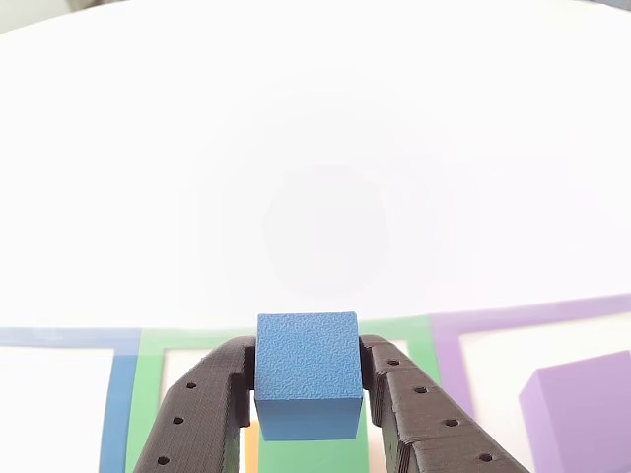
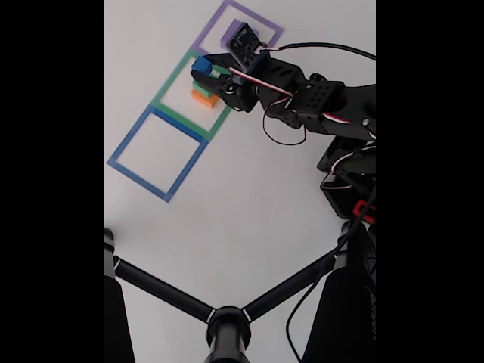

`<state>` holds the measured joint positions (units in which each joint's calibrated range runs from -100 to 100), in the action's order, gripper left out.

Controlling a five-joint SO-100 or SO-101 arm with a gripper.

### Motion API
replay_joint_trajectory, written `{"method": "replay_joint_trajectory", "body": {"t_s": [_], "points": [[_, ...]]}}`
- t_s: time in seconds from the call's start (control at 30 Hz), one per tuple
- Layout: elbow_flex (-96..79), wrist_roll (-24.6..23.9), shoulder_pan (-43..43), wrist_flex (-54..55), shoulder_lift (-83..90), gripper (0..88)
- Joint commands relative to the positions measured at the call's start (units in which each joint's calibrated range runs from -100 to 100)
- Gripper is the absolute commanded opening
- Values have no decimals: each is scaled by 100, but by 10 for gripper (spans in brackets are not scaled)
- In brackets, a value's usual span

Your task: Tower of hanoi

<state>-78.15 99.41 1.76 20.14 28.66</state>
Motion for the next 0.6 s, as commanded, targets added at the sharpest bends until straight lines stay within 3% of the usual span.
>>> {"method": "replay_joint_trajectory", "body": {"t_s": [0.0,0.37,0.57], "points": [[-85,59,-3,617,-165,27],[-85,59,6,1743,-1207,28],[-130,59,-13,1832,-1296,28]]}}
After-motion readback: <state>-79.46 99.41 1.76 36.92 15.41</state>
